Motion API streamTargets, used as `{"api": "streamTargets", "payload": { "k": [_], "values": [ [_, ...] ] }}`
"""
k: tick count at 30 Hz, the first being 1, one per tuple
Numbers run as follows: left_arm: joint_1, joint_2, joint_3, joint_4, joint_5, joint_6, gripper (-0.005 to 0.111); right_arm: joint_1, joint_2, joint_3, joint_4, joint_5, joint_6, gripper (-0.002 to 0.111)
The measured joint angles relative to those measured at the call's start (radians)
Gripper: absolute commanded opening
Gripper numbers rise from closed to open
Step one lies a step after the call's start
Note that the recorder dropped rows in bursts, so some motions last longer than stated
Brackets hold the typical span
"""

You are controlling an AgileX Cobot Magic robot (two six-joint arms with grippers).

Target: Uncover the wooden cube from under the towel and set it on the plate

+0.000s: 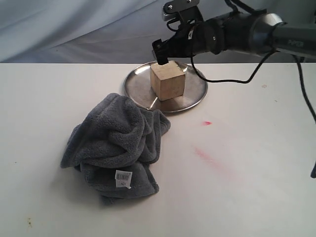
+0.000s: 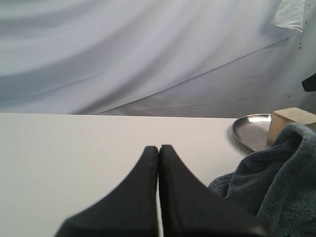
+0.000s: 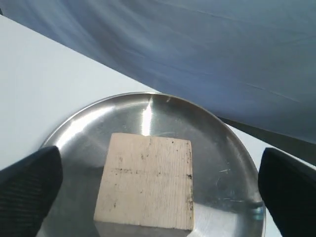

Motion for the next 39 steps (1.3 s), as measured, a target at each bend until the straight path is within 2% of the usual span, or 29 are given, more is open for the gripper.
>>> {"api": "streamTargets", "payload": {
  "k": [4,7,12,20,29,39],
  "values": [
    [0.0,0.0,0.0,0.0,0.0,0.0,0.001,0.0,-0.099,0.127,-0.006,-0.06,0.019,0.089],
    [0.0,0.0,0.0,0.0,0.0,0.0,0.001,0.0,-0.169,0.22,-0.008,-0.118,0.025,0.072],
    [0.0,0.0,0.0,0.0,0.0,0.0,0.001,-0.004,-0.285,0.33,-0.014,-0.144,0.03,0.037],
    [0.0,0.0,0.0,0.0,0.0,0.0,0.001,-0.042,-0.481,0.442,-0.028,-0.132,0.03,0.0],
    [0.0,0.0,0.0,0.0,0.0,0.0,0.001,-0.129,-0.694,0.571,-0.028,-0.132,0.045,0.0],
    [0.0,0.0,0.0,0.0,0.0,0.0,0.001,-0.303,-0.984,0.749,-0.028,-0.194,0.092,0.0]
  ]
}}
